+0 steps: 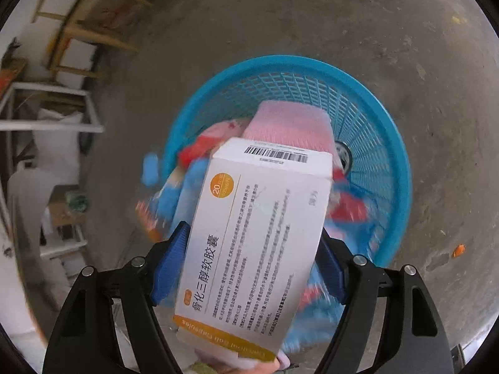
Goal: Collect trash
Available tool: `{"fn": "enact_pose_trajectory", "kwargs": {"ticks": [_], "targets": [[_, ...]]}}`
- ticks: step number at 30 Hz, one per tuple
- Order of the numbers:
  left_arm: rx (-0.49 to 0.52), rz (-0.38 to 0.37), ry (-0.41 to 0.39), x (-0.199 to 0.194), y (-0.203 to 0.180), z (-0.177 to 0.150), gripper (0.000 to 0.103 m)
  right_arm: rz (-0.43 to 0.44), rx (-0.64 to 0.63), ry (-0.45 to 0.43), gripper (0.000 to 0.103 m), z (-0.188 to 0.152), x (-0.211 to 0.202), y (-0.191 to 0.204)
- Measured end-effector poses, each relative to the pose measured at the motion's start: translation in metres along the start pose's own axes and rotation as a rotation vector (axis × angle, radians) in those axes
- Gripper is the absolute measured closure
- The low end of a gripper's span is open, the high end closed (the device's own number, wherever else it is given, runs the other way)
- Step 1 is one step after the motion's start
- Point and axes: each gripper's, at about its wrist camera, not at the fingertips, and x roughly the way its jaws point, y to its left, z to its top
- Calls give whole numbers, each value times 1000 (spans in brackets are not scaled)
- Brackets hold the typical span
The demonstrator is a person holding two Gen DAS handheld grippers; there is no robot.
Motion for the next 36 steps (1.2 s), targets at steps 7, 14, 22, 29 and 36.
{"fn": "enact_pose_trajectory", "kwargs": {"ticks": [7,14,22,29,36], "targets": [[-140,101,-166,-88,59,-79,24,-119,-68,-2,31,18,45,24],[-131,178,-267,-114,66,-135,23,-136,-154,-63,25,5,8,35],[-50,198,-344,-126,48,-165,23,-104,-258,-263,25,-24,-113,51],[-51,274,-491,-149,31,-214,12,55,-446,-489,16,-147,-244,86],[-103,411,-502,-133,15,-267,10,105,-620,-605,6,-329,-279,121]]}}
